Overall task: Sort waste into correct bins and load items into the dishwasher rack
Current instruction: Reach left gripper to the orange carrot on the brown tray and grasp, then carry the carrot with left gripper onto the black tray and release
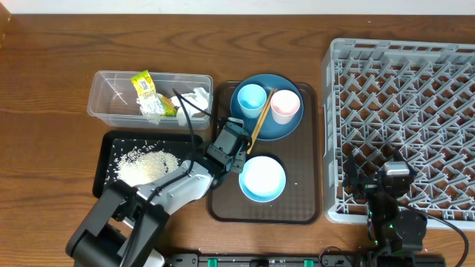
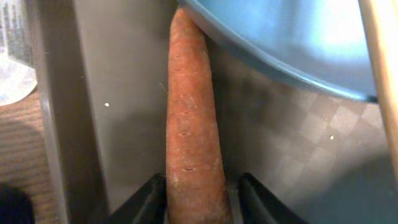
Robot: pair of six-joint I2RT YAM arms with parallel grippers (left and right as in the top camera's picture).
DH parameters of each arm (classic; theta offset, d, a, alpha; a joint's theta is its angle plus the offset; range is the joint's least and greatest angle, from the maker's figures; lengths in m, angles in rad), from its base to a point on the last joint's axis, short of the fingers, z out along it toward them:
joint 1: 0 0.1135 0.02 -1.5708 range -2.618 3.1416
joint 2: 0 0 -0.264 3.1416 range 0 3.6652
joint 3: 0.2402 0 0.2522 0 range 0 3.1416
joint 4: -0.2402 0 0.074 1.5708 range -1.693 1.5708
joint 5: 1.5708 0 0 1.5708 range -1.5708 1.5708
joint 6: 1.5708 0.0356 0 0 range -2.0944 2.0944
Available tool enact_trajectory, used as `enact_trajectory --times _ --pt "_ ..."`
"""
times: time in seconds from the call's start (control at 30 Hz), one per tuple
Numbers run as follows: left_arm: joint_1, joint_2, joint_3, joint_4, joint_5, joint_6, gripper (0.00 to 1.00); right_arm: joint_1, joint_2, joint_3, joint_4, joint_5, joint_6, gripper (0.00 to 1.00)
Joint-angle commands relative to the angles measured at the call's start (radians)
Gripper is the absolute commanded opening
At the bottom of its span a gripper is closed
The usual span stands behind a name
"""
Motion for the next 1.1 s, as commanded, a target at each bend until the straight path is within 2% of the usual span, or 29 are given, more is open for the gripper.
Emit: enact_trajectory --times 0.0,0.13,0.5,0.87,1.07 --pt "-0.002 0.006 0.022 0.008 -0.003 -0.001 0.39 -0.006 -0.005 -0.002 -0.004 0.003 0.01 0.99" --pt "-0.002 0.003 0.023 0.019 -0.003 -0.001 0.3 -0.006 -0.005 -0.002 -0.004 0.003 0.01 0.99" --pt "-0.001 -0.129 0.023 -0.004 -0.027 -0.001 0.28 -0.006 -0.005 -0.002 -0.004 0.003 0.01 0.99" --pt "0.003 -0.329 0.023 -0.185 -0.264 -0.003 0.28 -0.006 -0.005 -0.002 -0.004 0.003 0.01 0.99" --pt "0.065 -0.428 0.023 -0.356 -0.294 -0.135 0.29 -0.006 -0.005 -0.002 -0.004 0.003 0.01 0.99"
